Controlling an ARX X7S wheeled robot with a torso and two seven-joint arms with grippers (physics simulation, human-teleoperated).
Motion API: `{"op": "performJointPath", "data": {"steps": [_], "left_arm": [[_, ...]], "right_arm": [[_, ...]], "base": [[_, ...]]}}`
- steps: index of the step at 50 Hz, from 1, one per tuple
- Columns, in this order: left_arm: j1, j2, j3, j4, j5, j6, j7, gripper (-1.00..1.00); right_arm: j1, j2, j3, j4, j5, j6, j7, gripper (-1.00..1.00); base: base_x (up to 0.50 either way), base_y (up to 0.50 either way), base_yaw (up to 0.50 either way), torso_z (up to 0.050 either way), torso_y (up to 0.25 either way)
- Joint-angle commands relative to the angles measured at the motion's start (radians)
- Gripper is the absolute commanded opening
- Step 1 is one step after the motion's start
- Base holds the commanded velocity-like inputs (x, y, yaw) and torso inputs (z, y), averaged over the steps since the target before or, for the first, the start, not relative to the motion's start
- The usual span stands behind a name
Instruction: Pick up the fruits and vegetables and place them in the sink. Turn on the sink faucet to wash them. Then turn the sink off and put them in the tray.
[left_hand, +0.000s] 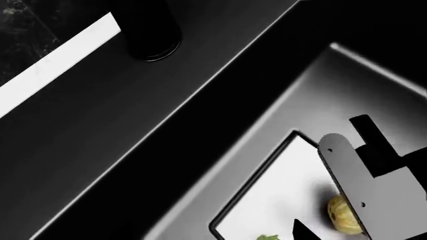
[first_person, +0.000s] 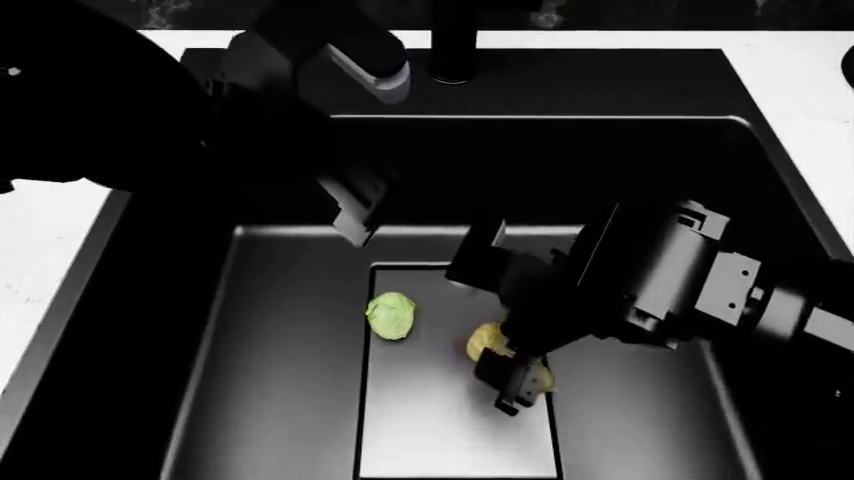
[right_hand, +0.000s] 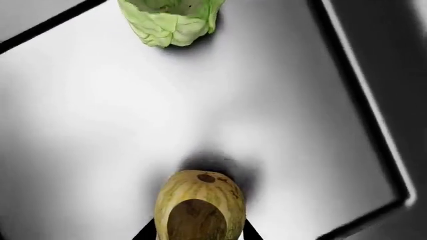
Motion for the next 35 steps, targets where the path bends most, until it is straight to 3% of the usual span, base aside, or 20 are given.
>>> {"op": "performJointPath", "data": {"steps": [1, 15, 35], "left_arm": [[0.035, 0.013, 0.028, -0.004, 0.031, 0.021, 0.016, 1.0], [0.079, 0.081, 0.122, -0.026, 0.147, 0.062, 0.083, 1.0], [0.203, 0.177, 0.312, -0.065, 0.339, 0.138, 0.159, 1.0]], "right_arm": [[0.081, 0.107, 0.115, -0.122, 0.144, 0.094, 0.066, -1.0], [0.252, 0.246, 0.307, -0.25, 0.417, 0.269, 0.243, -1.0], [0.398, 0.287, 0.342, -0.224, 0.511, 0.299, 0.298, -1.0]], "base": [[0.0, 0.0, 0.0, 0.0, 0.0], [0.0, 0.0, 0.0, 0.0, 0.0], [0.0, 0.0, 0.0, 0.0, 0.0]]}}
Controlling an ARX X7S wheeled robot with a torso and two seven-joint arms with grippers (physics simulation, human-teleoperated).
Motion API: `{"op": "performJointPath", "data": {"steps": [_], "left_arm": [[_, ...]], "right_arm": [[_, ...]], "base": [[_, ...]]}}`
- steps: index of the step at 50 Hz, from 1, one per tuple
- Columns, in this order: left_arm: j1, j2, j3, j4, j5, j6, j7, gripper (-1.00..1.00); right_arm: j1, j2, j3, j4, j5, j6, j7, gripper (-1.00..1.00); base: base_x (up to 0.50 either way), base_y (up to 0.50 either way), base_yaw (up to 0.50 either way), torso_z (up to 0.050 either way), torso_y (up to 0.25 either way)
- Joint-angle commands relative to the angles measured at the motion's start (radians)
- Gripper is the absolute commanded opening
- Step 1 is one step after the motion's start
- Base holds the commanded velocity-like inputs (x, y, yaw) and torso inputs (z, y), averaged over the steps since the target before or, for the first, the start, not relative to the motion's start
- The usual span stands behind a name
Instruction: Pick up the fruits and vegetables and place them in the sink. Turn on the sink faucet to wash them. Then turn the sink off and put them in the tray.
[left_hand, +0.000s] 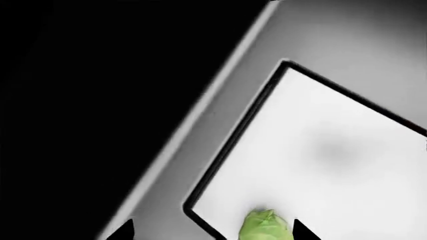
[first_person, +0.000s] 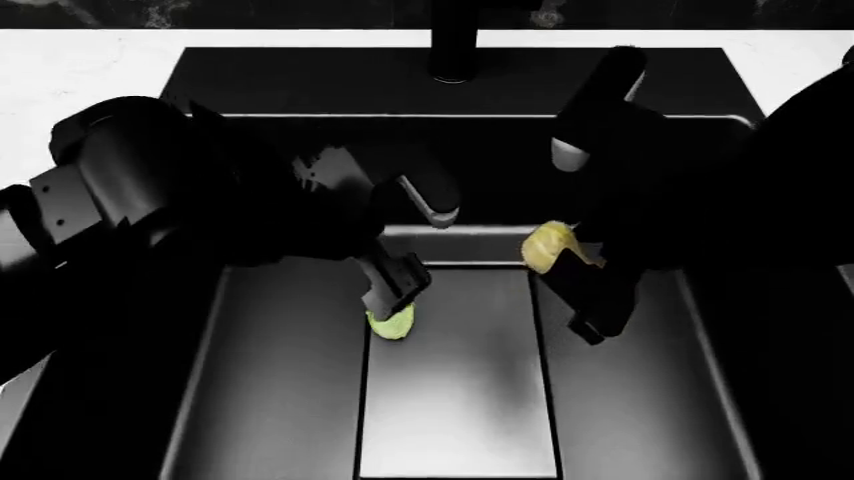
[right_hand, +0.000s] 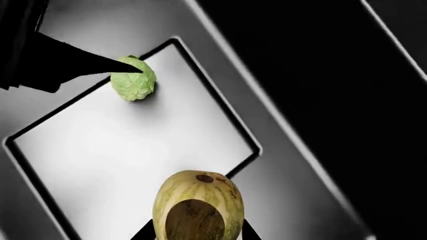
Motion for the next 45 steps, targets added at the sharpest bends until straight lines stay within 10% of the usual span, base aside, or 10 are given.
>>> {"op": "performJointPath", "data": {"steps": [1, 25, 26, 45], "left_arm": [[0.069, 0.062, 0.105, -0.042, 0.109, 0.048, 0.048, 1.0], [0.186, 0.154, 0.18, -0.146, 0.15, 0.074, 0.084, 1.0], [0.188, 0.155, 0.18, -0.147, 0.146, 0.07, 0.085, -1.0], [0.169, 0.138, 0.145, -0.116, 0.108, 0.052, 0.069, -1.0]], "right_arm": [[0.077, 0.022, 0.031, -0.001, 0.043, 0.01, 0.027, -1.0], [0.06, 0.024, -0.001, -0.004, 0.042, -0.04, 0.021, -1.0], [0.06, 0.025, -0.002, -0.004, 0.041, -0.041, 0.02, -1.0], [0.077, 0.032, -0.008, -0.003, 0.066, -0.05, 0.034, -1.0]], "base": [[0.0, 0.0, 0.0, 0.0, 0.0], [0.0, 0.0, 0.0, 0.0, 0.001], [0.0, 0.0, 0.0, 0.0, 0.0], [0.0, 0.0, 0.0, 0.0, 0.0]]}}
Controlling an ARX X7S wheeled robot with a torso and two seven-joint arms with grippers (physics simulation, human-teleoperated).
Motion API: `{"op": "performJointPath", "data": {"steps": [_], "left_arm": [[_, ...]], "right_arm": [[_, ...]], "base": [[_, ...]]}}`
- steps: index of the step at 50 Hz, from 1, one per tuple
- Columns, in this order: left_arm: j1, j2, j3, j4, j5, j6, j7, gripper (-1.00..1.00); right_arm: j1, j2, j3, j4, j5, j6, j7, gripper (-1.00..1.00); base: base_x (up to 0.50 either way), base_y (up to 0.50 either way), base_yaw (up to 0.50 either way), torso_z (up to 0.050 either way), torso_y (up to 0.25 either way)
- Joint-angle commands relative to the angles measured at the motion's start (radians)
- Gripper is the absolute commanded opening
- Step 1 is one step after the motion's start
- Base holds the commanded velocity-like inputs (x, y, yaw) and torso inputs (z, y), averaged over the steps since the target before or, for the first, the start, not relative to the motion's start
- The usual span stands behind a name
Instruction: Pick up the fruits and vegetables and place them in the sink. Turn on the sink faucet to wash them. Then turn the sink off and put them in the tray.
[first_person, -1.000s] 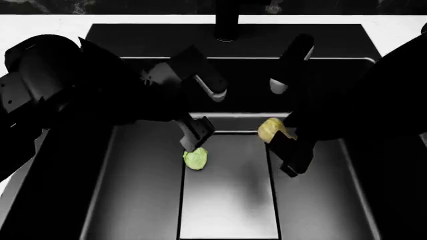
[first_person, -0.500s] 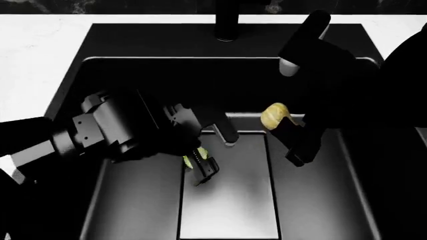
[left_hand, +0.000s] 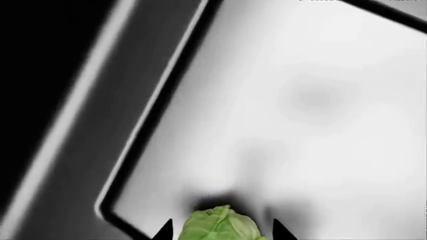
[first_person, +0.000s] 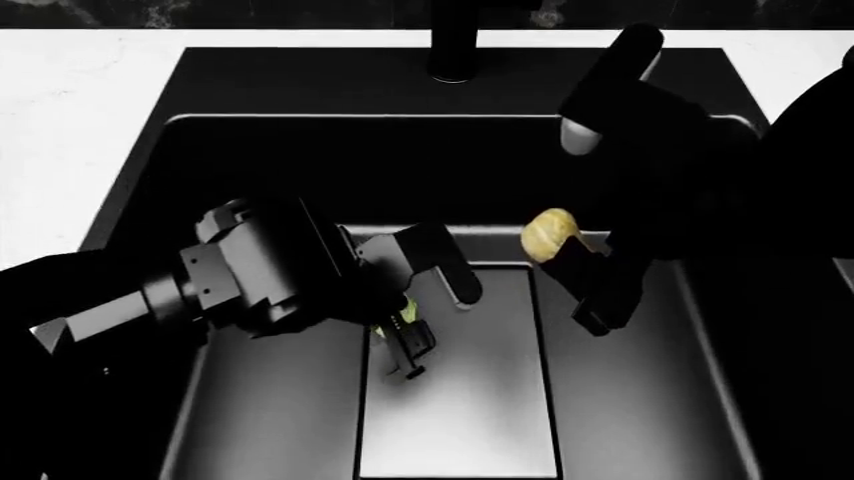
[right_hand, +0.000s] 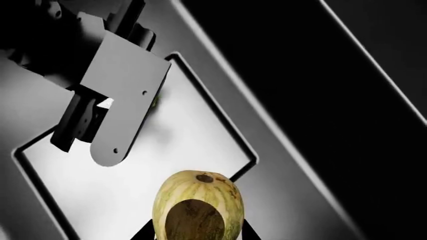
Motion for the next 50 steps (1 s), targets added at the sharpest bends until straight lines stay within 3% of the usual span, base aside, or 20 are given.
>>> {"op": "performJointPath", "data": {"steps": [1, 13, 26, 50], "left_arm": [[0.004, -0.018, -0.033, 0.035, -0.078, -0.01, -0.018, -1.0], [-0.101, -0.146, -0.278, 0.125, -0.332, -0.072, -0.171, -1.0], [-0.161, -0.282, -0.412, 0.174, -0.506, -0.106, -0.304, -1.0], [-0.354, -0.383, -0.634, 0.121, -0.644, -0.01, -0.394, -1.0]], "right_arm": [[0.028, 0.009, 0.017, 0.001, 0.012, -0.013, 0.02, -1.0], [0.026, 0.062, 0.087, 0.031, 0.123, -0.079, 0.163, -1.0], [0.082, 0.15, 0.133, 0.046, 0.298, -0.091, 0.35, -1.0], [0.254, 0.171, 0.252, 0.061, 0.277, -0.179, 0.417, -1.0]], "base": [[0.0, 0.0, 0.0, 0.0, 0.0], [0.0, 0.0, 0.0, 0.0, 0.0], [0.0, 0.0, 0.0, 0.0, 0.0], [-0.01, 0.0, 0.0, 0.0, 0.002]]}}
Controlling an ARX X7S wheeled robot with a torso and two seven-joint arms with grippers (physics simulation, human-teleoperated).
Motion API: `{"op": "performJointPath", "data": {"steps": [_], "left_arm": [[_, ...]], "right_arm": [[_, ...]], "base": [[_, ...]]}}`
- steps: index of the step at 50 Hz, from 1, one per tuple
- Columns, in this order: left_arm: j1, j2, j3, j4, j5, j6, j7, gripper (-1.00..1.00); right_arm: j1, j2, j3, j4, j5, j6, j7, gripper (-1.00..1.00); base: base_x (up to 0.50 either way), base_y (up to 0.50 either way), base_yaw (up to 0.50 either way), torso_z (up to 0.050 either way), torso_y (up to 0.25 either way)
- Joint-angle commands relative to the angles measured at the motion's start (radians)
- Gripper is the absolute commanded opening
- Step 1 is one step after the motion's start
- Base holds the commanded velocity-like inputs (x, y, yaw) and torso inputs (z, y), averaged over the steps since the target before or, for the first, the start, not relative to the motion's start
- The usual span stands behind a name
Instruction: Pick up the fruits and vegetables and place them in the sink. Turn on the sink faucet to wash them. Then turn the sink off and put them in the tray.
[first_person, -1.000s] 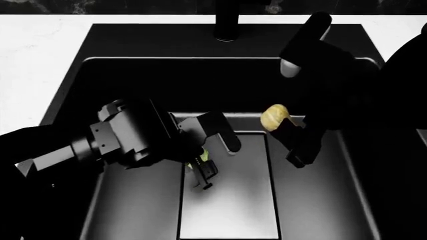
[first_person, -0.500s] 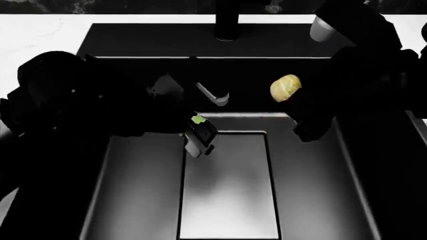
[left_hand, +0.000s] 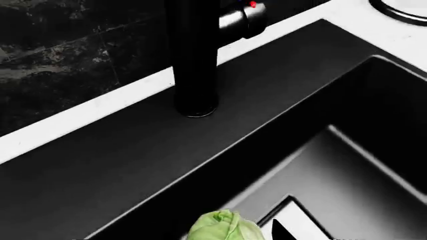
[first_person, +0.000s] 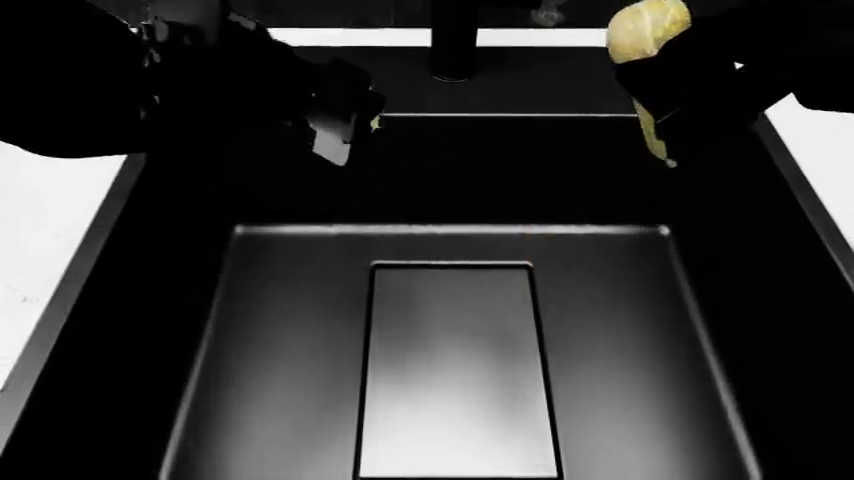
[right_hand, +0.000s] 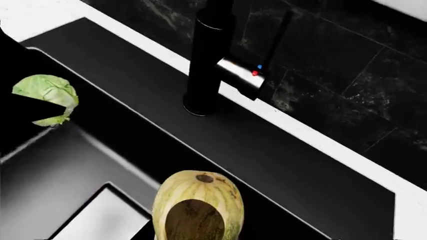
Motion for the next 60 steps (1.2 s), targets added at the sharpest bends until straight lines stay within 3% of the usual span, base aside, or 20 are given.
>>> {"op": "performJointPath", "data": {"steps": [1, 23, 39, 48, 60], "left_arm": [[-0.088, -0.054, -0.115, -0.009, -0.07, 0.056, -0.06, -1.0], [-0.126, -0.106, -0.168, -0.024, -0.05, 0.106, -0.09, -1.0], [-0.105, -0.113, -0.215, 0.005, -0.118, 0.144, -0.177, -1.0], [-0.074, -0.138, -0.24, 0.068, -0.167, 0.159, -0.214, -1.0], [-0.052, -0.151, -0.251, 0.1, -0.177, 0.173, -0.219, -1.0]], "right_arm": [[0.102, 0.015, 0.079, -0.004, -0.017, -0.033, 0.046, -1.0], [0.201, 0.024, 0.124, 0.004, -0.065, -0.019, 0.076, -1.0], [0.17, 0.087, 0.174, -0.086, 0.031, -0.058, 0.154, -1.0], [0.146, 0.085, 0.187, -0.121, 0.029, -0.082, 0.159, -1.0], [0.128, 0.059, 0.186, -0.136, 0.002, -0.087, 0.139, -1.0]], "base": [[-0.37, 0.0, 0.0, 0.0, 0.0], [-0.49, 0.04, 0.0, 0.001, 0.0], [0.0, 0.01, 0.0, 0.0, 0.188], [-0.08, 0.48, 0.0, 0.0, 0.25], [-0.01, 0.5, 0.0, 0.0, 0.004]]}}
